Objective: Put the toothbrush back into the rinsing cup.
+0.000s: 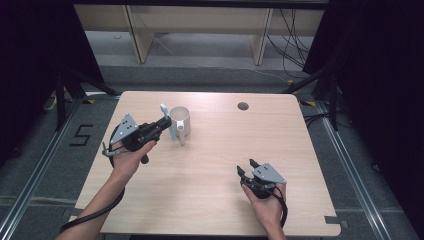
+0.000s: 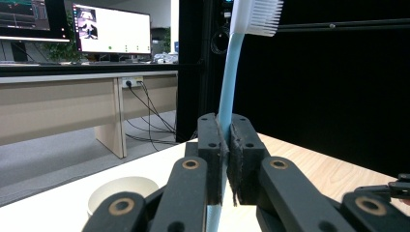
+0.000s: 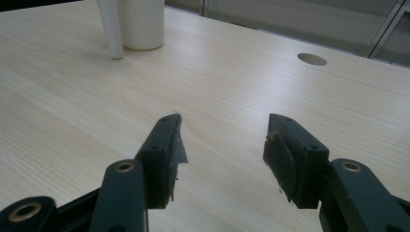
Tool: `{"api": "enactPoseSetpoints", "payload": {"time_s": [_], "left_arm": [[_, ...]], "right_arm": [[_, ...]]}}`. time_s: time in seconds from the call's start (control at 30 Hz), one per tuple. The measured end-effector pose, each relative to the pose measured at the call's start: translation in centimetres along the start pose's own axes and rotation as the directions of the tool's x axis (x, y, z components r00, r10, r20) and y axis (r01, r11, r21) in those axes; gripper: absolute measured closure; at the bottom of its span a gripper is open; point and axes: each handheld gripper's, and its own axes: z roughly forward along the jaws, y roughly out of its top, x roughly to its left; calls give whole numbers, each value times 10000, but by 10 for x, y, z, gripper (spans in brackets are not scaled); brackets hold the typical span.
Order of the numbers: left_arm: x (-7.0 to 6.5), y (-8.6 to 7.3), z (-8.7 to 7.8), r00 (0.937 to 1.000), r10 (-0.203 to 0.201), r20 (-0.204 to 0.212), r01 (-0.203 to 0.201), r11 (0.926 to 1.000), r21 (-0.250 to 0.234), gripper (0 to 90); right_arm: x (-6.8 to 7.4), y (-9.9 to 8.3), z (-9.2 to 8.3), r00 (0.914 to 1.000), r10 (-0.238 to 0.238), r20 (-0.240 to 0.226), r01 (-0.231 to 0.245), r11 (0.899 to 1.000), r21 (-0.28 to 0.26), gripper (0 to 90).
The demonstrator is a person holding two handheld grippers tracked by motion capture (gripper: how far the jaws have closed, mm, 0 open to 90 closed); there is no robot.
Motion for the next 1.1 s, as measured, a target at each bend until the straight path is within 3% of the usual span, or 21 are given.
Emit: {"api": "enactPoseSetpoints", "payload": {"time_s": [0.07,0.1,0.17,0.2,0.27,0.3,0.33,0.37,0.4,0.43,0.47,0.57,0.6,0.77,0.83,1.1], "left_arm": [[1,1,2,10000,37,-11,-37,10000,0,841],[1,1,3,10000,51,-16,-51,10000,7,841],[1,3,4,9999,124,-9,-124,9999,1,841],[1,4,5,9999,127,-18,-127,9999,9,841],[1,6,7,9999,145,-30,-145,9999,-4,841],[1,7,8,9999,156,-34,-156,9999,-1,841],[1,8,9,9998,177,-35,-177,9998,9,841],[1,8,10,9998,196,-37,-196,9998,20,841],[2,9,11,9998,219,-28,-219,9998,19,841],[3,9,12,9997,247,-33,-247,9997,22,841],[3,10,13,9997,251,-49,-251,9997,15,841],[4,12,15,9997,237,-59,-238,9997,-26,841],[5,13,15,9996,261,-66,-261,9997,-18,842],[7,16,19,9997,242,-80,-242,9997,-66,841],[7,17,21,9995,305,-33,-305,9995,-94,841],[7,18,30,9996,277,-23,-277,9996,-57,841]], "right_arm": [[-3,0,1,9992,-377,148,380,9990,-222,477],[-2,0,1,9998,-178,106,180,9997,-157,477],[-3,0,0,9994,-322,158,326,9992,-227,477],[0,-1,-1,9997,217,103,-217,9998,-27,478],[-1,-2,-1,9997,202,159,-201,9998,-64,478],[-3,-2,-1,9996,-130,235,134,9998,-172,478],[-3,-2,-1,9995,-174,249,178,9997,-168,478],[-2,-3,-1,9997,119,201,-117,9999,-104,478],[-4,-3,0,9993,-236,280,242,9995,-219,478],[0,-4,-2,9983,505,303,-505,9987,0,478],[-3,-4,-1,9994,173,285,-171,9998,-55,478],[-4,-5,0,9995,156,262,-153,9998,-93,478],[-2,-6,-1,9987,434,279,-434,9991,-13,478],[-2,-5,0,9991,344,249,-345,9994,16,478],[-4,-5,1,9997,21,233,-17,9999,-147,478],[-2,-6,0,9990,391,238,-391,9992,-8,477]]}}
